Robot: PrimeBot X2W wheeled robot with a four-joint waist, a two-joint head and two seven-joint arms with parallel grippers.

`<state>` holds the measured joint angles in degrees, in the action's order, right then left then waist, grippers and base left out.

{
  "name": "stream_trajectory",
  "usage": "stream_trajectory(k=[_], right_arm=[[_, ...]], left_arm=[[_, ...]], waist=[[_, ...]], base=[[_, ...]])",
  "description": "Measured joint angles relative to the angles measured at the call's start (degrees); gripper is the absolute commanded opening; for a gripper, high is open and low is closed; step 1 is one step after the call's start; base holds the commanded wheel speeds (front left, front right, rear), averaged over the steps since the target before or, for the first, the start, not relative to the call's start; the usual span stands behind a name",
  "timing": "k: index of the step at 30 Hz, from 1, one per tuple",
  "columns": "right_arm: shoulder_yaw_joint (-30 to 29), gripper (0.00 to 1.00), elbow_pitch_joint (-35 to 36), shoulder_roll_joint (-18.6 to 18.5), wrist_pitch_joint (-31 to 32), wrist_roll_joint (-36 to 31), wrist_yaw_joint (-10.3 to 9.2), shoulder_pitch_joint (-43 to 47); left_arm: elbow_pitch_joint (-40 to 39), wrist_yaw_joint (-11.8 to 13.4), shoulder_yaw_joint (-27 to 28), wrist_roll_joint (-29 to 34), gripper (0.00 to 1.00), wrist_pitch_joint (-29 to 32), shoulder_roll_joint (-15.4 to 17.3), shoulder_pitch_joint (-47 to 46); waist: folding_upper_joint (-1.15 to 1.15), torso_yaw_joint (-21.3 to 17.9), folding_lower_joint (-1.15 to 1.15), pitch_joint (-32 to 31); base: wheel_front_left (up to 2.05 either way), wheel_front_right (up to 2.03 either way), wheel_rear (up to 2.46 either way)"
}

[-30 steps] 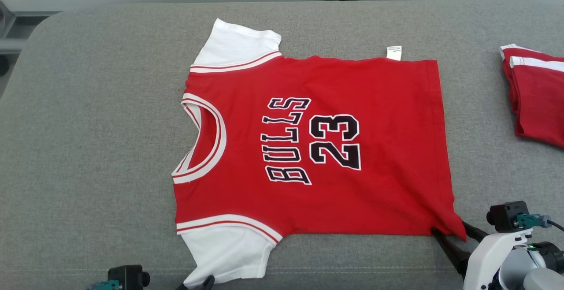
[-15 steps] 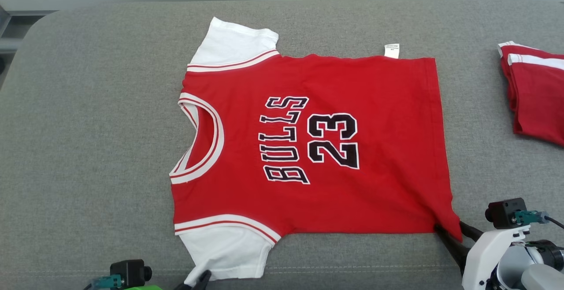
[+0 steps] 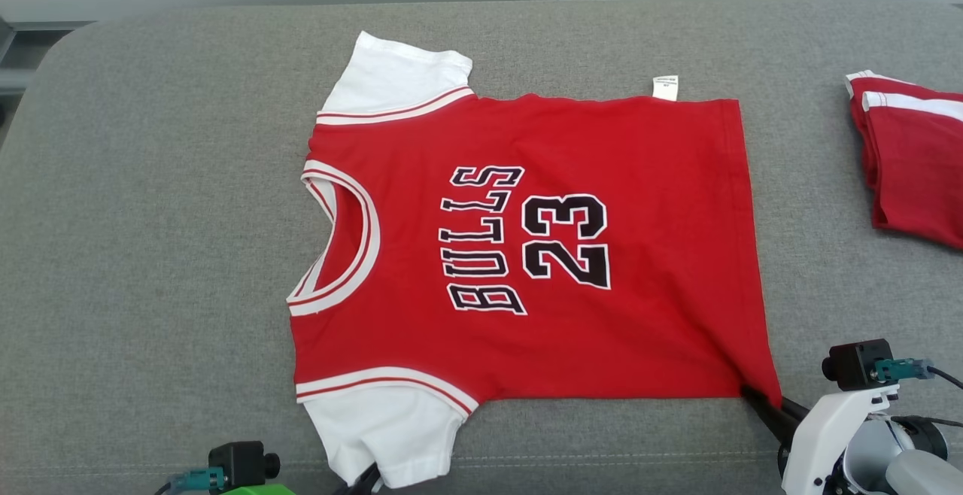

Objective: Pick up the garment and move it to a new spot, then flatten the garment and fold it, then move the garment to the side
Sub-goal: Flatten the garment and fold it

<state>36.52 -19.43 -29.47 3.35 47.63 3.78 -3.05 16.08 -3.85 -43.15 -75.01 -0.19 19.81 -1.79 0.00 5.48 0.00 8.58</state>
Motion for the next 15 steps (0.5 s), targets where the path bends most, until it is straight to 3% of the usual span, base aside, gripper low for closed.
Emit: stream_trajectory(k=[5,15], right_arm=[[-1.0,0.00,0.1,0.2,0.2,2.7,0.81,0.2],[-2.8,0.00,0.9,-1.0,-0.4,4.9,1.27,0.7]], left_arm=[[-3.2,-1.3,0.3,-2.1,0.00,0.8,0.6,0.1],[-10.2,-2.0,3.1,-3.8,0.00,1.2,5.3,0.9]], waist=[[0.00,-0.1,0.00,-0.3],[0.00,-0.2,0.00,-0.1]], base=[[0.00,0.00,0.00],[0.00,0.00,0.00]])
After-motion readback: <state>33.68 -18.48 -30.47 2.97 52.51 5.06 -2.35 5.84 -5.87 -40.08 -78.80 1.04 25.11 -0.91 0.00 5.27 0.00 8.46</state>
